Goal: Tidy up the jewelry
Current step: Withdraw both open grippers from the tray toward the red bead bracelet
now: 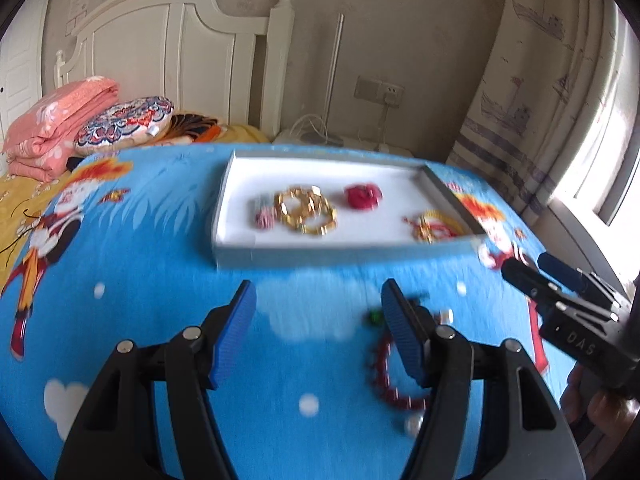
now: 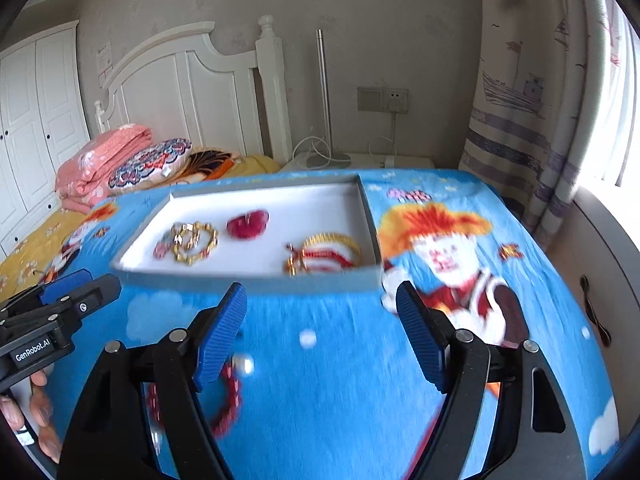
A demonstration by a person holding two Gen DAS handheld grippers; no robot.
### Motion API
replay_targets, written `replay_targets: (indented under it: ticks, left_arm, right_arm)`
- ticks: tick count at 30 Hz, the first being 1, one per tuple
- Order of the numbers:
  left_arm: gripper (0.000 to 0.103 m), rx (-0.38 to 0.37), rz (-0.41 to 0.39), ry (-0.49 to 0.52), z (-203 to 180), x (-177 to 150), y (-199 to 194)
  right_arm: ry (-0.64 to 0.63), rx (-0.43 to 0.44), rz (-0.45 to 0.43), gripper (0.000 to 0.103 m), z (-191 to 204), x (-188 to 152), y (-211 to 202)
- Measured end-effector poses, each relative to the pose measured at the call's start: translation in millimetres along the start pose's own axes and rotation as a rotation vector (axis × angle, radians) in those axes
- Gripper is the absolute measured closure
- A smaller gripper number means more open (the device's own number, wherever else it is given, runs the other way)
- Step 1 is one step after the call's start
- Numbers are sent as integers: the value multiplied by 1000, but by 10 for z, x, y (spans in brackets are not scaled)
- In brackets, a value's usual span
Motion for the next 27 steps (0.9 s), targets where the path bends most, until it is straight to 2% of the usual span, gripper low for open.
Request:
replay_targets:
  ticks: [5,12,14,16,18,22,27]
  left_arm:
    - [41,-24,11,4,-46,-260,-190]
    - [64,-79,46,77,-280,-684,-346]
    - [65,-99,64,91,-358,-765,-328]
    - [74,-102,84,110,-435,-810,-286]
    - [74,-133,103,114,-502,-835,-252]
    - [76,-146,120,100,-518,-803,-168]
    - [78,-134,136,87,-498,-740,-69]
  right_arm:
    - [40,10,5,30,-70,-249,-250]
    - [43,12,3,30,-41,-594,-555]
    - [30,6,-1,29,-20,-643,-594]
    - [26,5,3,28,-12,-677,-592]
    - [26,5,10,28,-21,-694,-571]
    - [32,7,12,28,-53,-705,-553]
    - [37,14,17,27,-69,-716,-535]
Point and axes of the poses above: each gripper's, at about its wrist camera, not at the fingertips, and y roughly the way its jaws point, z to its left, x to its top, the point moved 2 cm from there along y, roughly the way its jaws point, and after that the axes turned 5 degrees about z, right-handed, at the moved point
